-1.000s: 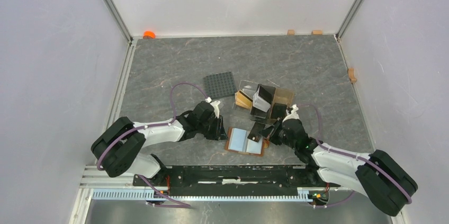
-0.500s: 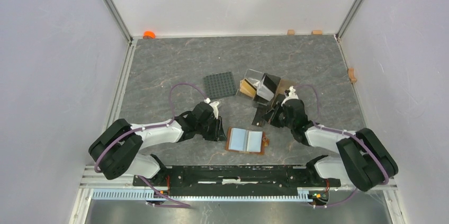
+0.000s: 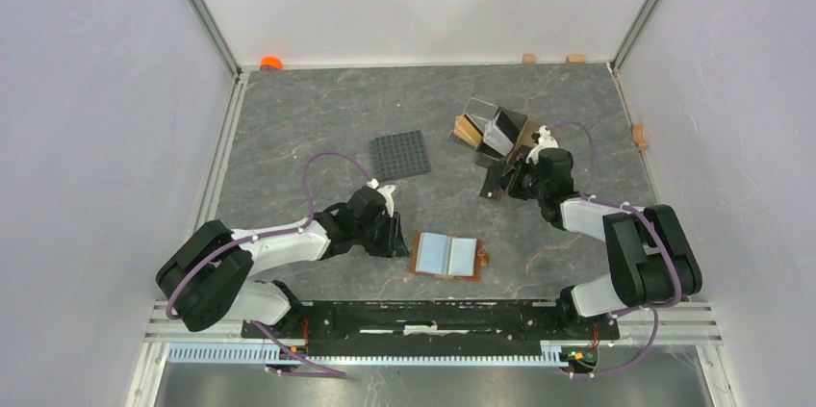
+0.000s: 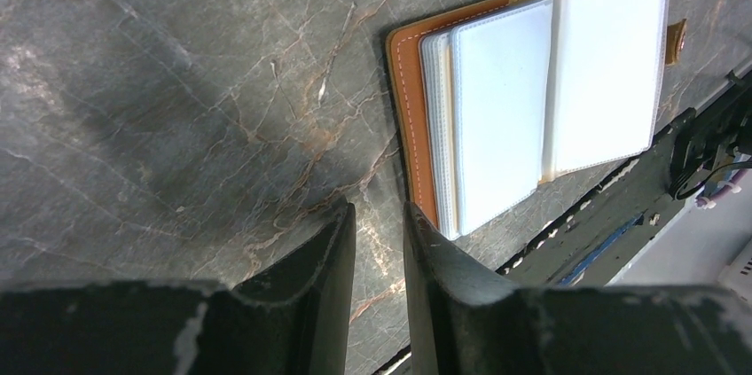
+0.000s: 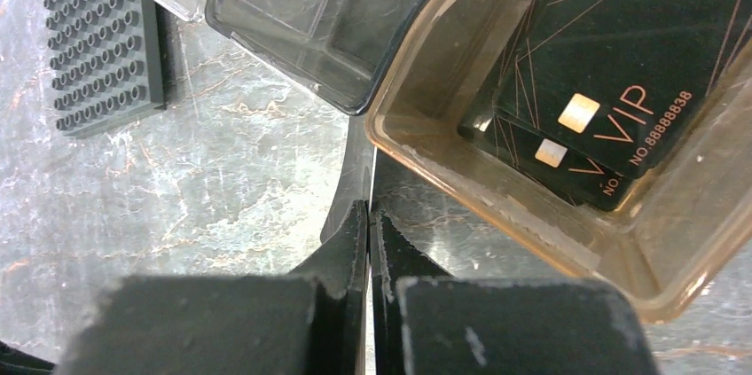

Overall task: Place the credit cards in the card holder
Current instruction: Move the storage box to the center of the board, then insert the credit card into the card holder.

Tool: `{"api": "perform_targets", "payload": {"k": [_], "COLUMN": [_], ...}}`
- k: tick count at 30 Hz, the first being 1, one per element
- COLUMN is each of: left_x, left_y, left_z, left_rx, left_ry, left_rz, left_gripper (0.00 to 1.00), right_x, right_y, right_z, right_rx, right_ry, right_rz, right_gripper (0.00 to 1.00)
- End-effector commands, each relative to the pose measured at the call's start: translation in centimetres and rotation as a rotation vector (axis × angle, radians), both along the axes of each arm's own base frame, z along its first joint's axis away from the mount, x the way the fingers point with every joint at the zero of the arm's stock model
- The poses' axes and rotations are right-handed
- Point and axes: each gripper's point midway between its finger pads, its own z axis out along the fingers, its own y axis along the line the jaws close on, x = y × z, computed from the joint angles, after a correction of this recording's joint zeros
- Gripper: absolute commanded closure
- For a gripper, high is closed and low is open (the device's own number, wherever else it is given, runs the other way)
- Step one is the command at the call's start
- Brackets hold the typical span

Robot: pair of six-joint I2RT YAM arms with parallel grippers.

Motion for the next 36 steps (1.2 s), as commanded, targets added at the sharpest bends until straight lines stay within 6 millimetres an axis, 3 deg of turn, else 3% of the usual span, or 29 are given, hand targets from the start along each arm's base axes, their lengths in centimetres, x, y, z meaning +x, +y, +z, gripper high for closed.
{"api": "perform_targets", "payload": {"k": [1,4,10,14,19,24,27,36], "left_x": [-0.4,-0.5,-0.7,-0.6,-0.7,-0.9,-0.9,-0.4], "left_y": [1.2,1.0,0.1,-0.2,-0.9,-1.5,-1.9,-2.6], "left_z": [-0.7,-0.3,1.4,2.6,3.0,2.7,2.6,1.7], "left_rx": [0.04,0.023,-0.043,-0.077,-0.105,-0.126,-0.134,-0.141], "left_ry": [0.02,0.02,0.014,-0.001,0.005,0.025,0.029,0.035], "left_rz": [0.051,0.051,0.027,0.025,0.004,-0.022,-0.032,-0.029], "left_gripper": [0.66,0.66,0.63,0.59,0.51,0.44,0.41,0.43], "right_x": [0.2,-1.1,-7.3,-11.9,-15.6,-17.0,-18.2,-19.6], "right_y": [-1.2,0.6,3.4,5.5,8.2,9.5,9.4,9.2], "right_z": [0.2,2.0,4.2,3.9,3.6,3.3,1.6,-0.4], "right_rx": [-0.102,-0.039,0.091,0.207,0.446,0.528,0.546,0.52], "right_ry": [-0.023,-0.046,-0.006,0.036,0.072,0.112,0.189,0.257], "right_rz": [0.082,0.178,0.257,0.25,0.24,0.247,0.221,0.194], "right_gripper": [1.0,1.0,1.0,1.0,1.0,1.0,1.0,1.0]}}
